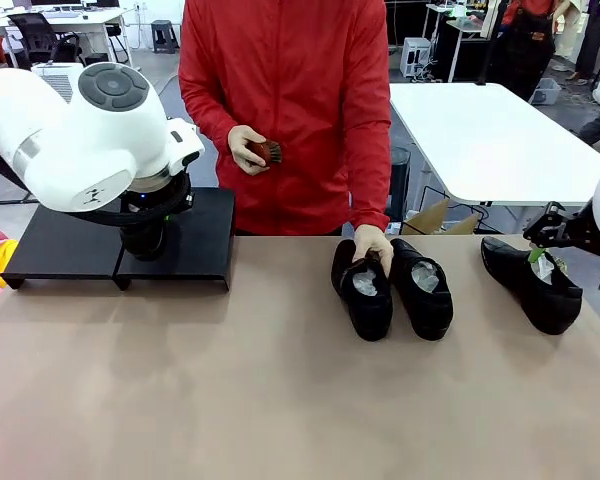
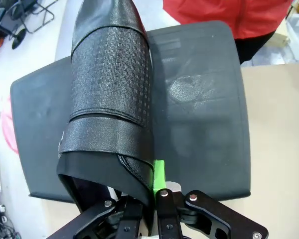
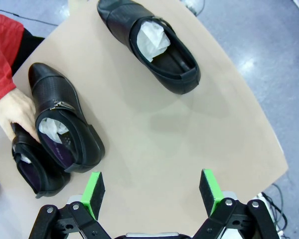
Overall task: Organize the shoes by placing them on the stand.
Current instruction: Place the Shoe from the middle of the table onto the Shoes Stand.
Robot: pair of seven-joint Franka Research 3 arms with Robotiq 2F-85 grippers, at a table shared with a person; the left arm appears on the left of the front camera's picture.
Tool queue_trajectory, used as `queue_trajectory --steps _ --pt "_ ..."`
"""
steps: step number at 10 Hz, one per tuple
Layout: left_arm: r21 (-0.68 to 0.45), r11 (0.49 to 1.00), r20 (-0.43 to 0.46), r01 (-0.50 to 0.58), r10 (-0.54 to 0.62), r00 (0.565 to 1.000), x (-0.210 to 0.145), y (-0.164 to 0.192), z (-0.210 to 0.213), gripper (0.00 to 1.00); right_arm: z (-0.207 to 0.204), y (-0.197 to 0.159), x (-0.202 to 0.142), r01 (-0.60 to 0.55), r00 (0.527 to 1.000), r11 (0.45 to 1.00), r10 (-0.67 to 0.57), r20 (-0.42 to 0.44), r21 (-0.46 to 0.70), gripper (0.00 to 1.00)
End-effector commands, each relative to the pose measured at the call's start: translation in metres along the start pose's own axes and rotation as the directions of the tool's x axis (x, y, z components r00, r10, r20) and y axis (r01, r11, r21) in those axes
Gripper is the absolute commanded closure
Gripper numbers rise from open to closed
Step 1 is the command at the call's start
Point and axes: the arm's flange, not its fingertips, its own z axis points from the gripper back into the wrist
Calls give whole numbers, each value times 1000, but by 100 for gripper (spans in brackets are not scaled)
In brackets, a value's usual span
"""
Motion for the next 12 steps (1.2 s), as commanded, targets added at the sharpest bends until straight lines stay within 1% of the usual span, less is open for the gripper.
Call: queue_trajectory --steps 1,7,12 --pt "31 999 1 -15 15 1000 6 -2 -9 100 1 1 0 -7 1000 1000 7 4 -2 0" --pt "54 998 22 -31 30 999 3 0 -29 100 1 1 0 -7 1000 1000 7 4 -2 0" --pt "55 998 3 -20 20 1000 1 0 -36 100 1 1 0 -7 1000 1000 7 4 -2 0"
